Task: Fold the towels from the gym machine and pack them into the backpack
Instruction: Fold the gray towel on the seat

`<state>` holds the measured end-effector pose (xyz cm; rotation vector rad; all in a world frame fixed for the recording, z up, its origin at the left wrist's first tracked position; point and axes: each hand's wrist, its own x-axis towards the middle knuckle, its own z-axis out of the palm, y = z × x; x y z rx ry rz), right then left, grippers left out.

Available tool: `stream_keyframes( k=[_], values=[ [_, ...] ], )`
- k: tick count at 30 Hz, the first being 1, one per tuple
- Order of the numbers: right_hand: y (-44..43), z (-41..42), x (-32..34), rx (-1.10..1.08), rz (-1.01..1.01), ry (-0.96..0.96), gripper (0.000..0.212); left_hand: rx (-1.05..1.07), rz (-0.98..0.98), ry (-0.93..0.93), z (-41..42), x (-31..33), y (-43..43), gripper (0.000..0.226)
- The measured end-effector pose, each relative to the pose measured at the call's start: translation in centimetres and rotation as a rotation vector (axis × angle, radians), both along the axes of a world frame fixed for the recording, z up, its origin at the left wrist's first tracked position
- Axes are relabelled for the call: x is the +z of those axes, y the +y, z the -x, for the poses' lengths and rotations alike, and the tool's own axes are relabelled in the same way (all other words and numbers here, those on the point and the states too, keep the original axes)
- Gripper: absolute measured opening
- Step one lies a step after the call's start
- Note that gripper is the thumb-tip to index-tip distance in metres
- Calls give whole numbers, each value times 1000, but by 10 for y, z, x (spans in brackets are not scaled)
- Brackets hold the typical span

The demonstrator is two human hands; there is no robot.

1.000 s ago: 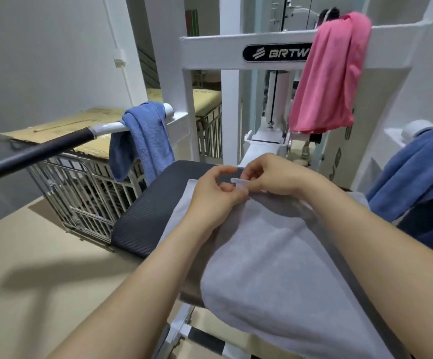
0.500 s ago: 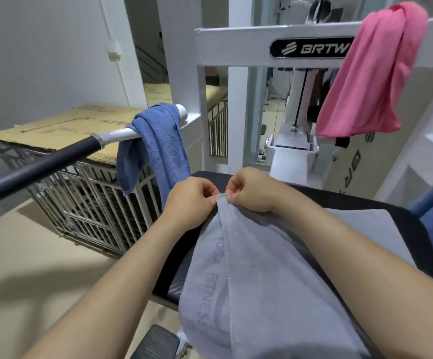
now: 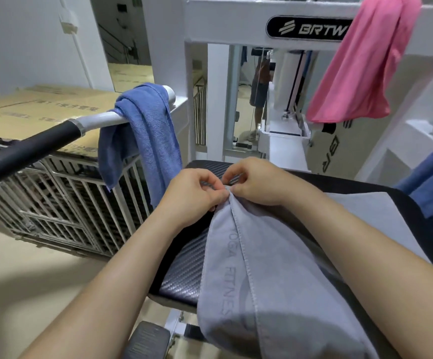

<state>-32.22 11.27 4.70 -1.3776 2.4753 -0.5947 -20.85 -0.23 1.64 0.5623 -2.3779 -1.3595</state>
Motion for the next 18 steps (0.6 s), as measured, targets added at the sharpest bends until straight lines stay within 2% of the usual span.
stream_keyframes(
  k=[4,8,12,15,18],
  values=[
    [5,1,9,24,-30,-97,9,-22,38,-22,-5,3,6,19],
    [5,3,5,34,-31,-20,10,-57,197,-117,-13,5,22,40],
    [7,11,3,-63,228,45,17,-31,341,-179,-30,1,45,55],
    [7,19,11,-138,401,99,18,-94,165,-137,-45,2,67,54],
    [8,25,17,-168,469,166,14,-115,-22,-121,-65,3,88,52]
  ],
)
